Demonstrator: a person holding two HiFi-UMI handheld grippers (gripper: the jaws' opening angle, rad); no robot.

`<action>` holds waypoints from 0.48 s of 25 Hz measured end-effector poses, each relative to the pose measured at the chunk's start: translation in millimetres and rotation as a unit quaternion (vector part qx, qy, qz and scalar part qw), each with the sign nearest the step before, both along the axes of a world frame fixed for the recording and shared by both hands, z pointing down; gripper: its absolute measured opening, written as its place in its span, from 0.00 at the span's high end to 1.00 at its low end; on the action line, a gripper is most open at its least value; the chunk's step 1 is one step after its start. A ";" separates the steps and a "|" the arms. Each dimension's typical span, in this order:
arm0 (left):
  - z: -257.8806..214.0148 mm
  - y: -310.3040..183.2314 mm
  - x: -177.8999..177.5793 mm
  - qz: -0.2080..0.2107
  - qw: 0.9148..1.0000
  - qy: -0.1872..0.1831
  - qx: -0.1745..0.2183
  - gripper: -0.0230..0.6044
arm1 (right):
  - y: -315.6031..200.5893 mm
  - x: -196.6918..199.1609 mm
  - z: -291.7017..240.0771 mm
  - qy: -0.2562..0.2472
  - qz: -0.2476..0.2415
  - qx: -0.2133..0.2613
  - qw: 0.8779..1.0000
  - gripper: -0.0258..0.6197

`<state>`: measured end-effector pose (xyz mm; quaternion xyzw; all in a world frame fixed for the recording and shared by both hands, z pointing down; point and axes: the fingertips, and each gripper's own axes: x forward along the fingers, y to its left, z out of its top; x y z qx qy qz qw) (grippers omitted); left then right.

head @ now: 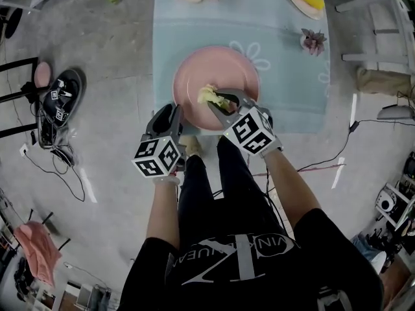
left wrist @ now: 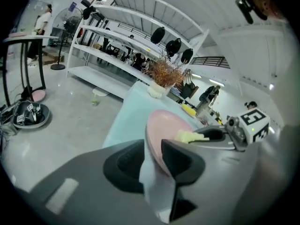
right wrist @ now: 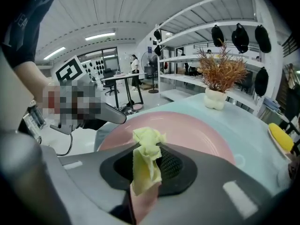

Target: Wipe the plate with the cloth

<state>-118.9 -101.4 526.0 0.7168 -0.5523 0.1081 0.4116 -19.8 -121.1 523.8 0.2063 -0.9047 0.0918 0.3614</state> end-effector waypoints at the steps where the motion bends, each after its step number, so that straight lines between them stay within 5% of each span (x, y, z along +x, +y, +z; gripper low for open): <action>1: 1.4 -1.9 0.0 -0.002 1.000 0.003 0.000 0.96 | -3.8 -3.3 2.5 0.002 -0.007 -0.001 1.000 0.82; 12: 8.5 -5.8 7.0 0.012 1.000 0.009 0.000 0.96 | -18.7 -47.8 19.6 0.034 -0.105 0.026 0.994 0.82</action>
